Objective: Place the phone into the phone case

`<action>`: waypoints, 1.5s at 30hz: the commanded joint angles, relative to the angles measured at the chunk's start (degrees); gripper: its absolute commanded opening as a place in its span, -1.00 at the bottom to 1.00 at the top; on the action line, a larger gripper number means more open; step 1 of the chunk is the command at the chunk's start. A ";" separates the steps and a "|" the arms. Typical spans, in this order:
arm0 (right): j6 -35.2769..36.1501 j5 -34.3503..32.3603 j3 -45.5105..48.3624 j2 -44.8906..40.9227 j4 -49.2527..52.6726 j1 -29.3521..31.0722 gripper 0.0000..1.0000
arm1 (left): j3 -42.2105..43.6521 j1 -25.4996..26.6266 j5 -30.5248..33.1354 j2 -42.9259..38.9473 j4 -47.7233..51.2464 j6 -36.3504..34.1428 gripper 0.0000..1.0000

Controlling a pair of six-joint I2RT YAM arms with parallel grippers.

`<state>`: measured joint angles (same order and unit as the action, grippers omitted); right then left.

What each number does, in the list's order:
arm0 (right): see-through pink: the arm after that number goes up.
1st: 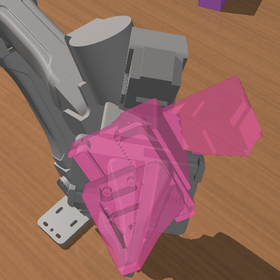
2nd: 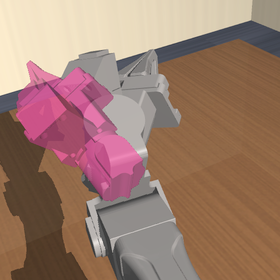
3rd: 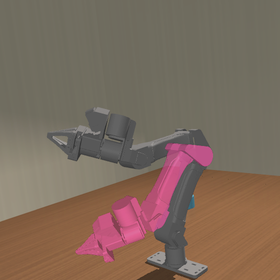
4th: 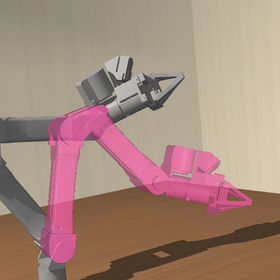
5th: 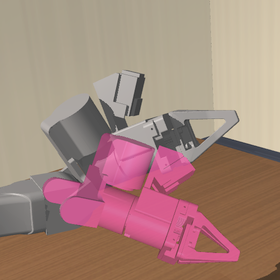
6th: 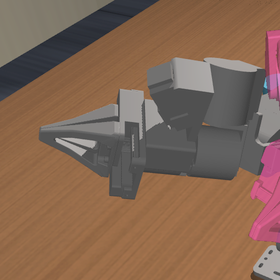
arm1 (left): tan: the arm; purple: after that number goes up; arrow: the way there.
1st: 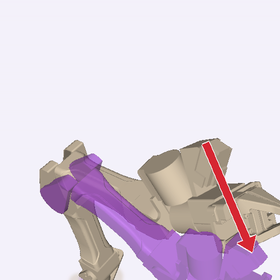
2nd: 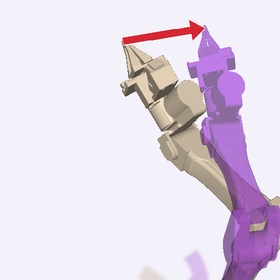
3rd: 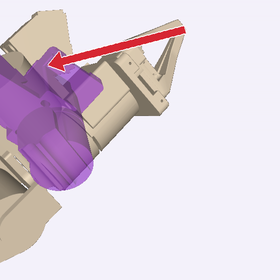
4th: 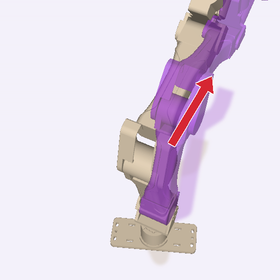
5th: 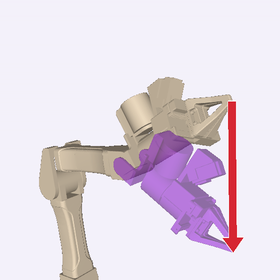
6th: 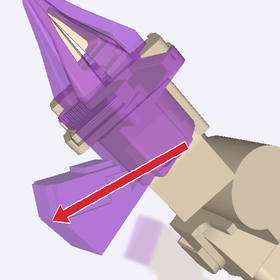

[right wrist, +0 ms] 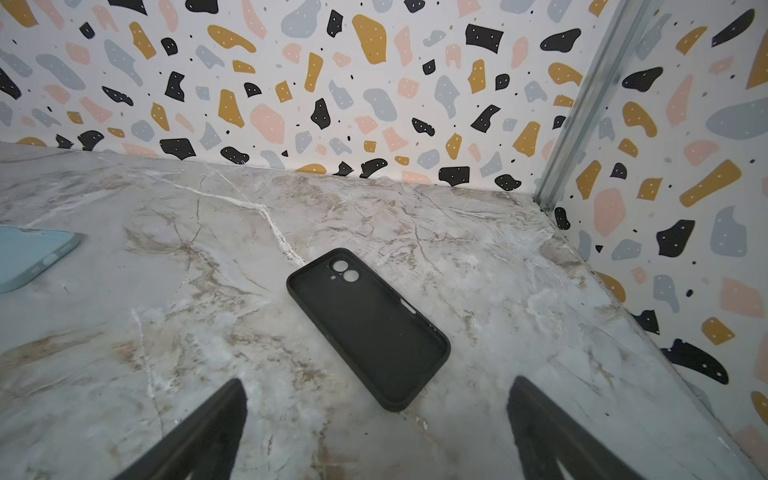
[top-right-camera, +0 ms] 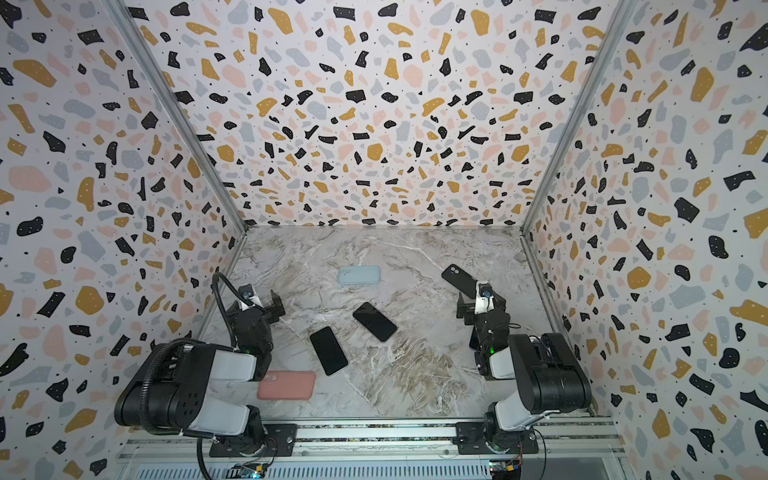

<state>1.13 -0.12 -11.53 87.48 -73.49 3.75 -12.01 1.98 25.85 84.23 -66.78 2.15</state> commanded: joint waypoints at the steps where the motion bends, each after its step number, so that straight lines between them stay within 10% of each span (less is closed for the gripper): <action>1: -0.64 1.08 -0.21 -0.68 -0.38 -0.15 0.98 | -0.06 -0.22 0.46 -0.87 -2.56 0.13 1.00; 26: -1.73 -6.63 1.24 -2.50 -2.17 0.66 0.98 | -0.07 -0.20 1.40 -1.87 -2.83 0.38 1.00; 32: -0.96 -26.19 -3.78 -19.34 16.13 14.31 0.98 | -11.00 1.65 8.46 -13.64 26.14 9.66 1.00; 38: -19.76 -13.58 -19.40 -16.21 44.95 22.05 0.98 | -22.99 10.17 4.51 -11.21 50.26 24.78 1.00; 45: -20.36 -2.74 -30.41 -6.03 60.84 27.80 0.98 | -42.33 12.95 -10.69 2.39 79.34 31.30 1.00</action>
<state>-16.58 -8.10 -38.63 79.33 -25.26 31.75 -50.85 13.76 22.22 84.14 -3.14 29.54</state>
